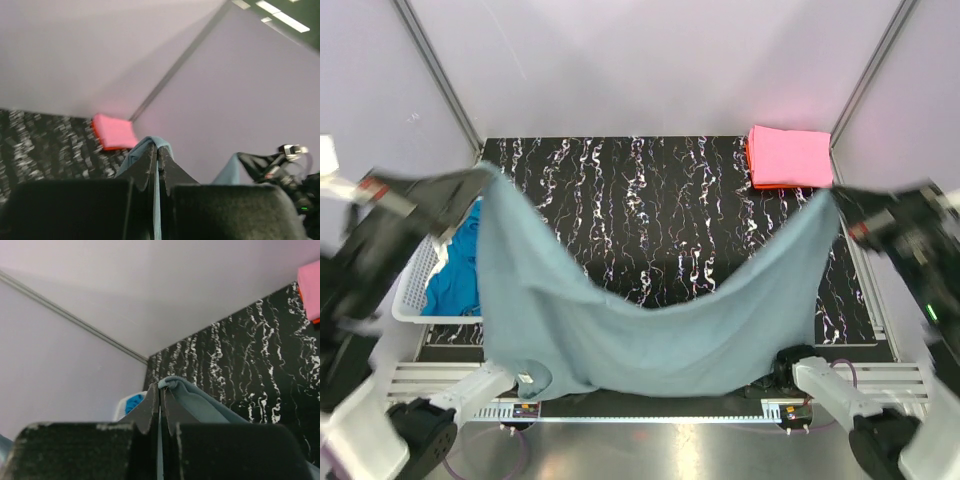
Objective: Fold and stack the t-shirts
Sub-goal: Flatten the tshirt out
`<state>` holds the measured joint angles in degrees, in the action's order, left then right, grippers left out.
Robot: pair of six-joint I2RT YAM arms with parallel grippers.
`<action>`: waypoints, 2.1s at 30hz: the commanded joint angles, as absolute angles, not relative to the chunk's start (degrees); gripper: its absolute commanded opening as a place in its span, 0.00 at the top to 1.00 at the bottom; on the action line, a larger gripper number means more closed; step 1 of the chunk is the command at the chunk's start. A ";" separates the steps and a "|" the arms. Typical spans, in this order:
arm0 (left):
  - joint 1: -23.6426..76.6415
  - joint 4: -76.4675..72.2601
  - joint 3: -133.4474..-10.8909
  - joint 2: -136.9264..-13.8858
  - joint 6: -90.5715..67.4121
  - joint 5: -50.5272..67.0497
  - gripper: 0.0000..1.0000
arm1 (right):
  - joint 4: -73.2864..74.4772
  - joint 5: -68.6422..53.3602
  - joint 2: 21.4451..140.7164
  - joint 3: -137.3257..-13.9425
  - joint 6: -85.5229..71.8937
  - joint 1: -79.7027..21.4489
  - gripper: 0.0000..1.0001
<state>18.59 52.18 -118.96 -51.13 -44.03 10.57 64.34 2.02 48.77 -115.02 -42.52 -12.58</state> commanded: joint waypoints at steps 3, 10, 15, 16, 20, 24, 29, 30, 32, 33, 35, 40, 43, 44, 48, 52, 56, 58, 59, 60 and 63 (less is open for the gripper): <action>18.46 53.61 -117.06 -64.24 -31.74 -3.06 1.00 | 51.86 -1.22 61.68 -113.90 -36.39 -12.31 1.00; 18.46 48.71 -128.39 -66.98 -32.42 -9.75 1.00 | 53.41 3.77 67.58 -125.81 -29.01 -12.30 1.00; 18.46 38.51 -127.63 -60.66 -37.17 -4.50 1.00 | 59.49 3.35 68.12 -135.69 -28.56 -12.30 1.00; 18.46 37.37 -126.92 -58.03 -39.00 -3.26 1.00 | 61.59 2.64 67.59 -138.23 -29.26 -12.39 1.00; 18.46 34.72 -125.60 -52.04 -38.76 -0.53 1.00 | 64.86 1.49 60.67 -140.89 -32.60 -12.39 1.00; 18.19 34.37 -123.67 -46.85 -38.85 1.39 1.00 | 66.36 1.23 54.15 -138.96 -36.90 -12.22 1.00; 17.49 34.98 -123.13 -43.42 -43.50 7.63 1.00 | 68.55 0.26 48.43 -136.49 -39.37 -12.39 1.00; 17.23 34.89 -123.22 -43.24 -44.46 8.69 1.00 | 69.16 0.26 47.30 -136.93 -39.55 -12.31 1.00; 16.00 34.89 -124.36 -43.24 -46.05 10.71 1.00 | 72.32 0.18 47.28 -140.08 -39.90 -12.39 1.00; 15.21 35.24 -126.11 -43.42 -46.05 10.90 1.00 | 73.20 0.52 47.55 -141.40 -39.82 -12.39 1.00; 14.94 37.43 -128.31 -44.64 -45.53 10.55 1.00 | 74.01 0.70 48.33 -144.31 -39.73 -12.31 1.00; 14.85 38.14 -131.75 -49.90 -39.84 8.71 1.00 | 69.98 4.91 50.36 -141.69 -38.68 -13.09 1.00; 14.94 39.37 -127.90 -54.73 -32.73 4.93 1.00 | 64.20 13.25 54.13 -133.90 -34.82 -17.56 1.00; 14.94 38.68 -125.97 -55.80 -31.39 3.36 1.00 | 61.90 18.67 55.62 -131.16 -33.33 -20.97 1.00; 14.94 32.88 -111.73 -60.55 -28.22 0.27 1.00 | 48.39 28.47 59.23 -116.16 -24.18 -24.26 1.00; 14.94 23.78 -101.01 -64.94 -24.45 -5.17 1.00 | 34.48 33.47 61.51 -99.09 -19.52 -24.17 1.00; 14.42 15.39 -90.98 -70.29 -20.57 -12.03 1.00 | 22.87 34.74 68.27 -86.68 -17.92 -20.41 1.00; 13.98 13.37 -91.05 -77.58 -19.52 -10.82 1.00 | 19.00 31.92 73.62 -82.63 -20.38 -14.98 1.00; 13.80 12.49 -91.49 -80.13 -19.16 -9.94 1.00 | 17.42 29.90 75.48 -81.49 -21.87 -13.64 1.00; 13.62 11.70 -91.67 -82.59 -19.25 -9.32 1.00 | 13.92 28.66 77.33 -79.82 -22.06 -12.67 1.00; 12.84 8.71 -92.72 -93.12 -21.00 -6.42 1.00 | 8.29 21.82 85.41 -79.28 -22.50 -9.15 1.00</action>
<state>13.85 20.03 -89.30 -88.53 -21.74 -6.83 22.90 26.22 82.85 -78.59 -21.43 -11.75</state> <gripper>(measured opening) 0.012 0.012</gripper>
